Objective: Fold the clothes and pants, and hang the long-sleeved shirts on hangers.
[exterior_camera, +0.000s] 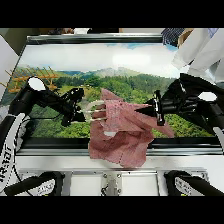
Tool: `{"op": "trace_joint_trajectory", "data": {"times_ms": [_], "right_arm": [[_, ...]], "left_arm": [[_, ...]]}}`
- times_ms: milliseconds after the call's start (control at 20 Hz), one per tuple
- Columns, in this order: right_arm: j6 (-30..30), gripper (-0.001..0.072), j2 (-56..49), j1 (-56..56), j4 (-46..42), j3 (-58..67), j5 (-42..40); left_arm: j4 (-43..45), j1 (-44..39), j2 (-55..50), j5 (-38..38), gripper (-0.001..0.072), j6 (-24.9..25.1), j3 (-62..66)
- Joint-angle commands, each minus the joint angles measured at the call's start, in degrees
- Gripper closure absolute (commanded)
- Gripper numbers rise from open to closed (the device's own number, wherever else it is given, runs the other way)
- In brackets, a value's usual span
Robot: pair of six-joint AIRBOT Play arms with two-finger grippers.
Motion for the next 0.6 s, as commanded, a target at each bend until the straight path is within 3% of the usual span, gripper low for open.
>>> {"op": "trace_joint_trajectory", "data": {"times_ms": [0, 100, 150, 200, 250, 350, 550], "right_arm": [[0.6, 0.0699, 0.0, 0.1, 0.0, 0.0, 0.0], [0.9, 0.0699, 0.0, 0.0, 0.0, 0.0, 0.0], [0.9, 0.0699, 0.0, 0.0, 0.0, 0.0, 0.0], [0.9, 0.0699, 0.0, 0.0, 0.0, 0.0, 0.0], [0.9, 0.0699, 0.0, 0.0, 0.0, 0.0, 0.0], [1.2, 0.0699, 0.0, 0.0, 0.0, 0.0, 0.0], [3.2, 0.0699, 0.0, 0.0, 0.0, 0.0, 0.0]], "left_arm": [[0.0, 0.0, 0.1, 0.0, 0.0692, -1.8, 0.0], [0.0, 0.0, 0.0, 0.0, 0.0691, -4.0, 0.0], [0.0, 0.0, 0.1, 0.1, 0.0598, -5.9, 0.0], [0.0, 0.0, 0.1, 0.8, 0.0328, -9.7, 0.0], [-0.1, 0.0, 0.1, 2.5, 0.0202, -15.2, 0.1], [-0.1, 0.0, 0.1, 4.3, 0.0194, -21.8, 0.2], [-0.1, 0.0, 0.1, 4.4, 0.0195, -26.2, 0.2]]}}
